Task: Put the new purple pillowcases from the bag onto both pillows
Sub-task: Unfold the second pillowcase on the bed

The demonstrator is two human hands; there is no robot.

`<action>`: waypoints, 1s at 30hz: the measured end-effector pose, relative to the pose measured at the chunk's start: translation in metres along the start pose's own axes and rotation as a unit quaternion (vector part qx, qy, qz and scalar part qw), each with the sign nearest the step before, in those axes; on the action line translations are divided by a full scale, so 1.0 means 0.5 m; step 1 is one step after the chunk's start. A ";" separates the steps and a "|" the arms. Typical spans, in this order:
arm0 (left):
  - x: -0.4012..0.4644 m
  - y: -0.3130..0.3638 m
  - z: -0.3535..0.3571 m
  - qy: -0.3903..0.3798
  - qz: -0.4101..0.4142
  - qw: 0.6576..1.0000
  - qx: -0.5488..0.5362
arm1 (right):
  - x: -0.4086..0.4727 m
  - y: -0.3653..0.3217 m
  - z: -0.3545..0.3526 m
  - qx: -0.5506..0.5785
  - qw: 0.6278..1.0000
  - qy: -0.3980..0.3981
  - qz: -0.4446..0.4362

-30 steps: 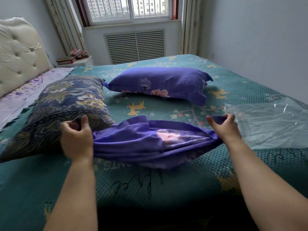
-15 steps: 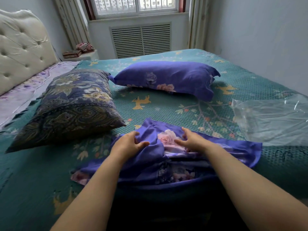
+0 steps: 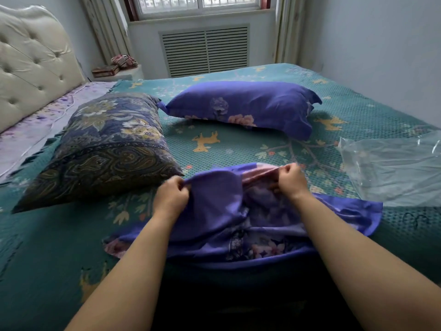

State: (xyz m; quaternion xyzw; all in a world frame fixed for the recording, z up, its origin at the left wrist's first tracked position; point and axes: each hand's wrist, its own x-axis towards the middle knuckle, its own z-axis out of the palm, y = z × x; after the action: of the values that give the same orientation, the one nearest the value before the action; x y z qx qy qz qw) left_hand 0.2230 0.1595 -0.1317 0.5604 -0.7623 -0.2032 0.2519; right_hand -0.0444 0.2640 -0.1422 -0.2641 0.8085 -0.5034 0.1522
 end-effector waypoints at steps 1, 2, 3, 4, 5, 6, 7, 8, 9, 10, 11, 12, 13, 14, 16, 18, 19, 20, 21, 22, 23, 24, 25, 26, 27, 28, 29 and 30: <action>0.001 0.001 -0.018 0.070 -0.013 0.996 -0.044 | 0.006 -0.009 -0.018 0.014 0.999 0.046 0.009; 0.003 -0.002 -0.032 0.124 -0.023 0.988 -0.086 | 0.011 -0.013 -0.037 0.005 0.997 0.080 0.019; 0.006 -0.008 -0.041 0.148 -0.034 0.982 -0.113 | 0.014 -0.011 -0.054 -0.037 0.995 0.091 0.027; 0.009 -0.015 -0.042 0.142 -0.042 0.981 -0.125 | 0.016 -0.007 -0.068 -0.110 0.991 0.076 0.028; 0.013 -0.021 -0.039 0.115 -0.047 0.985 -0.121 | 0.017 -0.004 -0.080 -0.198 0.979 0.040 0.023; 0.014 -0.026 -0.031 0.085 -0.048 0.989 -0.109 | 0.015 -0.002 -0.083 -0.288 0.958 0.002 0.004; 0.013 -0.028 -0.025 0.060 -0.044 0.993 -0.088 | 0.008 -0.005 -0.083 -0.347 0.937 -0.038 -0.019; 0.012 -0.027 -0.019 0.053 -0.024 0.997 -0.056 | -0.001 -0.008 -0.079 -0.374 0.923 -0.083 -0.040; 0.009 -0.021 -0.016 0.058 0.011 0.998 -0.019 | -0.007 -0.007 -0.071 -0.376 0.915 -0.131 -0.069; 0.006 -0.012 -0.013 0.064 0.056 0.996 0.011 | -0.017 -0.009 -0.063 -0.361 0.909 -0.189 -0.092; -0.002 0.001 -0.012 0.054 0.100 0.993 0.032 | -0.029 -0.012 -0.054 -0.337 0.900 -0.258 -0.096; -0.011 0.015 -0.008 0.025 0.140 0.989 0.045 | -0.046 -0.014 -0.044 -0.327 0.883 -0.326 -0.083; -0.022 0.027 0.000 -0.025 0.170 0.983 0.059 | -0.062 -0.012 -0.036 -0.344 0.854 -0.384 -0.071; -0.033 0.037 0.011 -0.088 0.185 0.976 0.072 | -0.079 -0.008 -0.028 -0.378 0.823 -0.417 -0.073; -0.050 0.048 0.030 -0.201 0.182 0.958 0.089 | -0.106 -0.008 -0.014 -0.422 0.800 -0.408 -0.124; -0.054 0.047 0.038 -0.239 0.171 0.949 0.112 | -0.135 -0.027 -0.004 -0.414 0.809 -0.374 -0.187; -0.054 0.043 0.036 -0.236 0.164 0.950 0.120 | -0.148 -0.037 0.002 -0.409 0.812 -0.357 -0.215; -0.052 0.038 0.035 -0.226 0.162 0.952 0.125 | -0.159 -0.045 0.009 -0.415 0.810 -0.339 -0.238; -0.050 0.036 0.034 -0.217 0.167 0.954 0.126 | -0.171 -0.053 0.017 -0.422 0.805 -0.325 -0.262; -0.048 0.037 0.034 -0.203 0.178 0.956 0.116 | -0.185 -0.059 0.026 -0.422 0.800 -0.332 -0.269; -0.046 0.041 0.036 -0.181 0.195 0.958 0.105 | -0.198 -0.064 0.032 -0.415 0.797 -0.354 -0.261; -0.043 0.050 0.039 -0.155 0.219 0.958 0.104 | -0.207 -0.065 0.038 -0.411 0.793 -0.381 -0.241; -0.041 0.061 0.042 -0.137 0.247 0.951 0.123 | -0.213 -0.065 0.043 -0.412 0.789 -0.398 -0.222; -0.039 0.072 0.045 -0.137 0.281 0.936 0.160 | -0.216 -0.064 0.045 -0.414 0.791 -0.400 -0.207; -0.039 0.080 0.052 -0.159 0.312 0.914 0.203 | -0.218 -0.066 0.042 -0.410 0.802 -0.385 -0.201; -0.042 0.084 0.059 -0.195 0.327 0.893 0.239 | -0.216 -0.068 0.036 -0.399 0.819 -0.359 -0.201; -0.049 0.088 0.067 -0.241 0.315 0.879 0.264 | -0.211 -0.067 0.024 -0.386 0.837 -0.332 -0.201; -0.056 0.090 0.074 -0.278 0.284 0.874 0.279 | -0.202 -0.064 0.011 -0.369 0.853 -0.316 -0.190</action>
State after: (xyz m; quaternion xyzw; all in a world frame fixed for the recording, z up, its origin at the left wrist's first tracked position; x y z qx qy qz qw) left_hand 0.1733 0.2004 -0.1385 0.2877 -0.9522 -0.0490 -0.0903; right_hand 0.0494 0.3074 -0.1182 -0.5941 0.7774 -0.0766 0.1920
